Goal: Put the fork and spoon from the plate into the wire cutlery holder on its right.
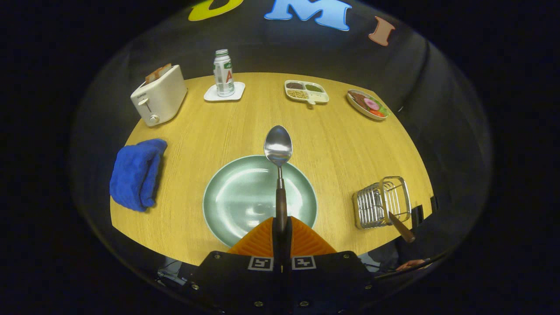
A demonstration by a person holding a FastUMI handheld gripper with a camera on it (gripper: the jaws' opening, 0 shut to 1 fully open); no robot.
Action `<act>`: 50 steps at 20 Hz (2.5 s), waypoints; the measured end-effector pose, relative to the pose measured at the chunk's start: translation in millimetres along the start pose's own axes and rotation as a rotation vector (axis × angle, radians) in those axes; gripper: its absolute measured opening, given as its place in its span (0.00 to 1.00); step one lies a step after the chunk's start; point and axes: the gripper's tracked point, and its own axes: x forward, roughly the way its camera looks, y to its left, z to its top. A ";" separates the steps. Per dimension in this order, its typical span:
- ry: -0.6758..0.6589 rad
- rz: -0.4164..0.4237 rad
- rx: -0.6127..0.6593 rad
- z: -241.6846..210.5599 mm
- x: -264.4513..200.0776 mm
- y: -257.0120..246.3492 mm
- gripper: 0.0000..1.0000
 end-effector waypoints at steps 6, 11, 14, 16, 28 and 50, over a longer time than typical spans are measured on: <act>0.046 -0.114 0.175 1.0 -17.2 -63.8 0.01; 0.086 -0.166 0.336 -7.3 -28.1 -100.6 0.01; 0.116 -0.158 0.426 -14.9 -30.6 -108.6 0.01; 0.144 -0.163 0.458 -22.7 -32.7 -113.9 0.01; 0.213 -0.158 0.504 -44.3 -36.6 -121.4 0.01; 0.175 -0.136 0.484 -29.2 -36.2 -134.2 0.11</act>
